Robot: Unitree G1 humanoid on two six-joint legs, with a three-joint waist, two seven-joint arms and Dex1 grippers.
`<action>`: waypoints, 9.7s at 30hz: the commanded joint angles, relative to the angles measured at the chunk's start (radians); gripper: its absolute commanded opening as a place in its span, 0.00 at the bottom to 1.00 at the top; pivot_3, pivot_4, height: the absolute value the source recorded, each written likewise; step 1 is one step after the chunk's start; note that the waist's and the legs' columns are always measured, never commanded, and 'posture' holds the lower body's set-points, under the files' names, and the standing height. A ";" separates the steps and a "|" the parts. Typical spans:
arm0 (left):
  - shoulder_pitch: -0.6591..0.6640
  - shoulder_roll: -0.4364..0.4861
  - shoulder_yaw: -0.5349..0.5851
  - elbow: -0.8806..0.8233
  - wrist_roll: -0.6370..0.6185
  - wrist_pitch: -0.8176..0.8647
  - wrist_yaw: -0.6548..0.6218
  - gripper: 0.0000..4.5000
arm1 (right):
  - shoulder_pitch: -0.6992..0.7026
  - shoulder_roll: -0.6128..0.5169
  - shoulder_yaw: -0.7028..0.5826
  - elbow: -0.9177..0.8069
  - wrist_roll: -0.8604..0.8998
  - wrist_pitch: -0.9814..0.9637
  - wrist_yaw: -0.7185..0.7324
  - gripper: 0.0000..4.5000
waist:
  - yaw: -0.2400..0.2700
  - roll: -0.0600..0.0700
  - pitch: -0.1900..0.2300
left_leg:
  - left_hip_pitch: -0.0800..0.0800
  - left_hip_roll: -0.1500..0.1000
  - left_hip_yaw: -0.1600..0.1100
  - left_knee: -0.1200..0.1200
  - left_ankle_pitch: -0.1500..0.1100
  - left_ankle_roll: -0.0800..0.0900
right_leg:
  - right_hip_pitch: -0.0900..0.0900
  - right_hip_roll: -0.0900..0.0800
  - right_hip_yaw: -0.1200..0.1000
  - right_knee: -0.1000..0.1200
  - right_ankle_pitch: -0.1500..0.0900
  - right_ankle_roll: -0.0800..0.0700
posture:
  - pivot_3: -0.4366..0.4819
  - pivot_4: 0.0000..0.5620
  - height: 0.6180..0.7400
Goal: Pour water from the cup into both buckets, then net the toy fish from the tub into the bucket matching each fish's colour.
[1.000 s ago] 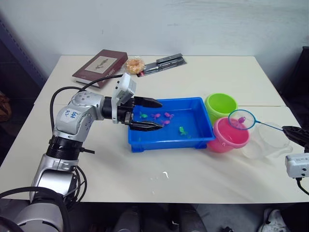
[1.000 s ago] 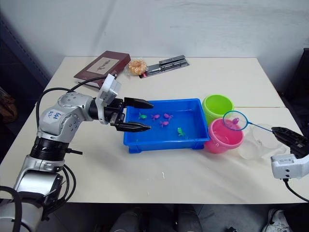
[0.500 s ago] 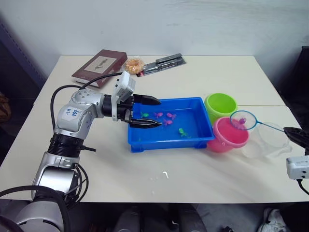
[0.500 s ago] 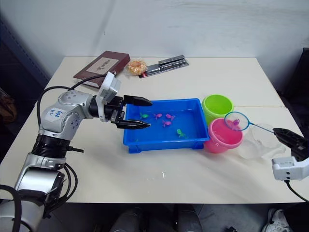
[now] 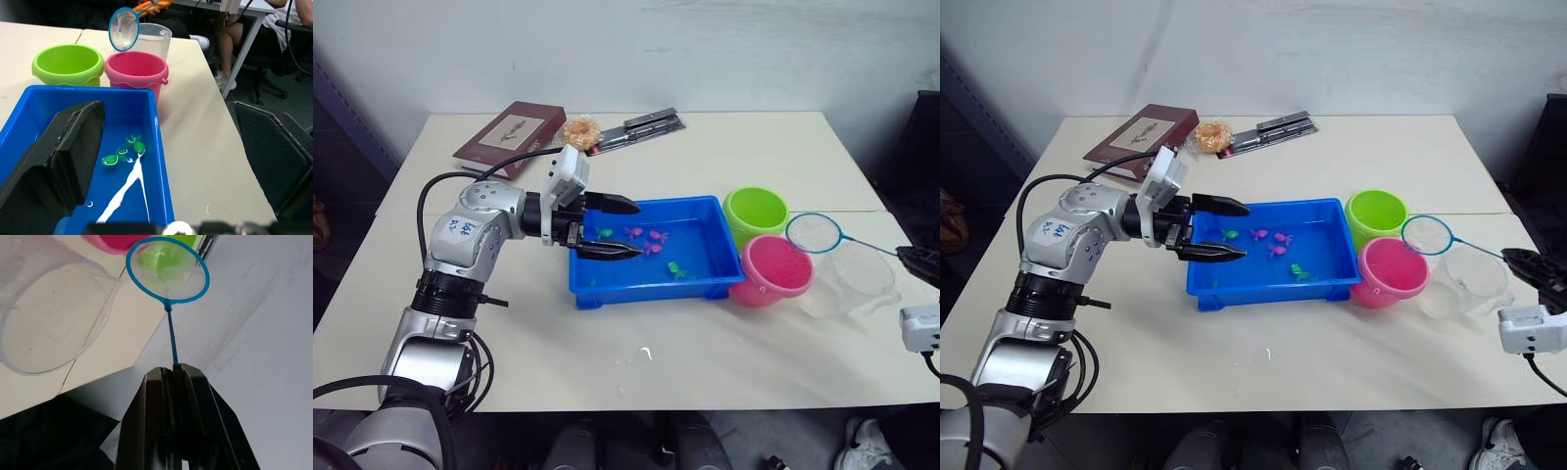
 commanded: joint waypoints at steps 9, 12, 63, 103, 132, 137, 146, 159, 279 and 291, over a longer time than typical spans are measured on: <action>0.114 0.114 0.099 -0.083 -0.004 0.061 0.075 1.00 | -0.313 -0.023 0.408 -0.262 0.761 0.653 0.425 0.00 | -0.005 0.000 0.000 | 0.004 0.002 0.001 0.000 0.000 -0.001 | 0.001 -0.002 0.001 0.002 0.000 -0.001 | 0.48 0.27 1.00; 0.174 0.138 0.128 -0.177 -0.017 0.102 0.116 1.00 | -0.523 0.021 0.602 -0.233 0.694 0.707 0.468 0.00 | -0.002 -0.001 0.000 | 0.003 0.002 0.001 0.000 -0.001 0.000 | 0.000 -0.003 0.001 0.002 0.000 0.000 | 0.48 0.27 1.00; 0.325 0.249 0.247 -0.450 -0.124 0.253 0.284 1.00 | -0.960 0.178 1.051 0.370 0.151 0.065 0.359 0.00 | -0.012 0.000 0.000 | -0.002 0.002 -0.002 0.001 -0.001 -0.001 | -0.002 -0.003 -0.003 0.003 0.000 0.000 | 0.48 0.27 1.00; 0.079 0.044 0.059 -0.240 -0.135 0.170 0.113 1.00 | -0.170 0.272 -0.029 -0.589 1.003 1.488 0.655 0.00 | 0.035 -0.001 0.000 | -0.004 0.000 -0.003 0.001 -0.001 0.001 | -0.001 -0.001 -0.004 0.001 0.002 0.002 | 0.48 0.27 1.00; -0.006 -0.011 0.023 -0.062 -0.021 0.038 0.020 1.00 | 0.115 0.099 -0.074 -0.243 -0.046 0.016 0.133 0.00 | 0.004 -0.001 0.000 | 0.000 -0.002 0.003 0.000 -0.001 0.004 | 0.000 0.000 0.002 -0.001 0.003 0.004 | 0.48 0.27 1.00; 0.012 -0.003 0.036 -0.082 -0.022 0.045 0.037 1.00 | 0.071 0.032 -0.067 -0.150 -0.058 -0.005 0.109 0.00 | 0.001 -0.001 0.000 | 0.000 -0.002 0.004 0.001 0.000 0.004 | 0.000 0.000 0.003 -0.001 0.003 0.004 | 0.48 0.27 1.00; 0.037 0.018 0.054 -0.109 -0.027 0.052 0.068 1.00 | -0.004 -0.062 -0.003 -0.063 -0.042 -0.060 0.100 0.00 | 0.000 -0.001 0.000 | 0.002 0.000 0.004 0.000 -0.001 0.003 | 0.000 0.000 0.004 -0.001 0.002 0.004 | 0.48 0.27 1.00; 0.066 0.045 0.063 -0.126 -0.008 0.052 0.086 1.00 | -0.208 -0.162 0.147 0.065 0.172 -0.050 0.102 0.00 | -0.005 -0.001 0.000 | 0.001 0.000 0.004 0.000 0.000 0.003 | 0.000 -0.001 0.004 -0.001 0.003 0.005 | 0.48 0.27 1.00; 0.280 0.173 0.183 -0.411 -0.086 0.172 0.283 1.00 | -1.731 0.221 1.592 0.971 -0.726 -0.251 -0.504 0.00 | -0.031 0.002 0.000 | -0.003 0.002 0.005 0.000 -0.001 -0.001 | -0.006 -0.002 0.001 0.002 0.002 0.001 | 0.48 0.27 1.00; 0.277 0.168 0.185 -0.411 -0.091 0.177 0.289 1.00 | -1.777 0.212 1.600 0.994 -0.692 -0.344 -0.364 0.00 | -0.027 0.002 0.000 | -0.003 0.002 0.004 0.000 -0.001 -0.001 | -0.006 -0.002 0.001 0.001 0.002 0.001 | 0.48 0.27 1.00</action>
